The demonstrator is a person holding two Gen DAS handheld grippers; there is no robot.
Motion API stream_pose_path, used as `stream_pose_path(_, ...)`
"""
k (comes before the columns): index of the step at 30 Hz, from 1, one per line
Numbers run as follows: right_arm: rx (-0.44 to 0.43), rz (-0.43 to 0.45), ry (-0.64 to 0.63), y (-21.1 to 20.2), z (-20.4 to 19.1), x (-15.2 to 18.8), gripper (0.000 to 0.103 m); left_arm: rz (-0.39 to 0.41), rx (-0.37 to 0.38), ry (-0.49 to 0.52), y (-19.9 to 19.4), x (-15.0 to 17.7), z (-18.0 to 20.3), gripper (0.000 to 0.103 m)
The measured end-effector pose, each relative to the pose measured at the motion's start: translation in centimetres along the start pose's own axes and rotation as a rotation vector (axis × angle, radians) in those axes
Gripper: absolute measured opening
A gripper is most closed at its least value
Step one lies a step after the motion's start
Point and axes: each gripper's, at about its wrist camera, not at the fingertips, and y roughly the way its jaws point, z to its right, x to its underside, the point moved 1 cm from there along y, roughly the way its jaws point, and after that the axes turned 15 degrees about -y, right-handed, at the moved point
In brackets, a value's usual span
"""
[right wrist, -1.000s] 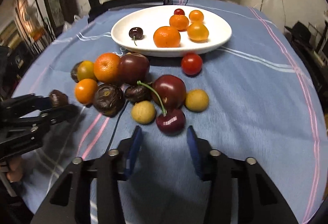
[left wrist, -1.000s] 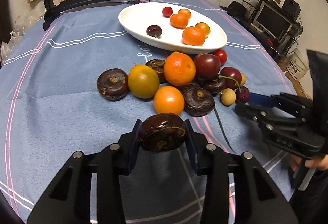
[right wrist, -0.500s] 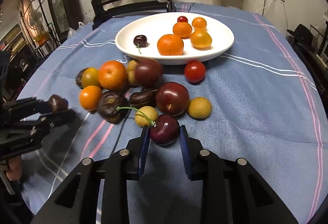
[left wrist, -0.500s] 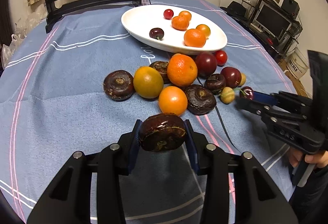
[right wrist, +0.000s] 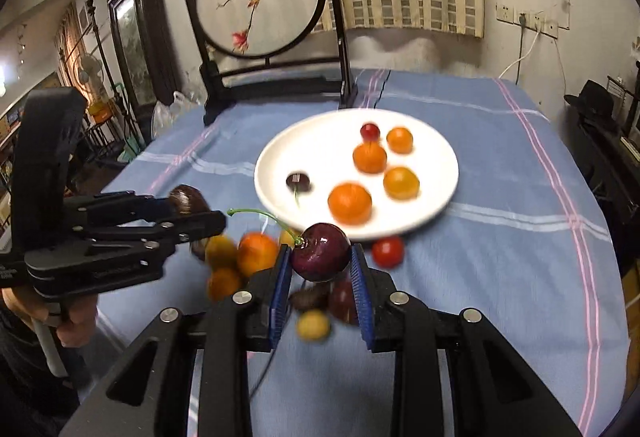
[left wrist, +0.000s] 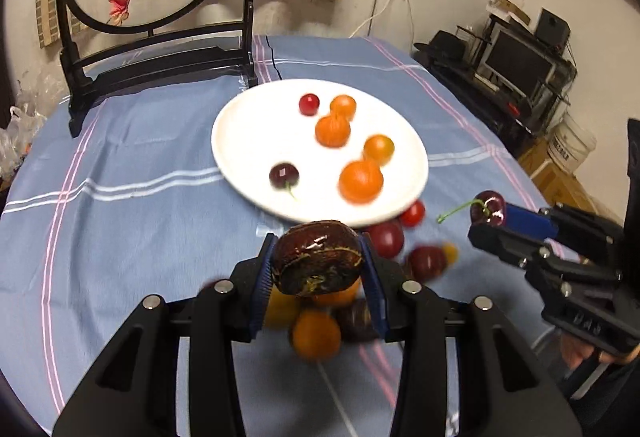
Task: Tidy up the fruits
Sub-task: 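Release the date and cherry onto the plate from both tools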
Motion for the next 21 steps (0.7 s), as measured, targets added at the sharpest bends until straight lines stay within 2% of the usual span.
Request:
stream_pose_path(2, -0.036, -0.005, 0.03, 1.3, 0.9, -0.9, 0.03, -0.006, -0.002, -0.014, 1.1, -1.7, 0.1, 0.04)
stream_pose_path(7, -0.033, -0.05, 0.111, 5.6, 3.3, -1.3, 0.03, -0.012, -0.064, -0.028, 4.7, -4.6, 0.3, 0.04)
stream_pose_path(17, -0.053, -0.056, 0.248, 8.6, 6.9, 0.3, 0.03, -0.081, -0.121, 0.013, 11.4, -6.5, 1.6, 0.04)
stream_pose_path(19, -0.06, -0.04, 0.267, 8.9, 7.0, 0.5, 0.033, -0.087, -0.132, 0.016, 12.1, -6.7, 1.7, 0.04)
stream_pose_path(21, -0.067, -0.032, 0.284, 9.2, 7.2, 0.9, 0.054, -0.085, -0.14, 0.012, 12.5, -6.8, 1.8, 0.046)
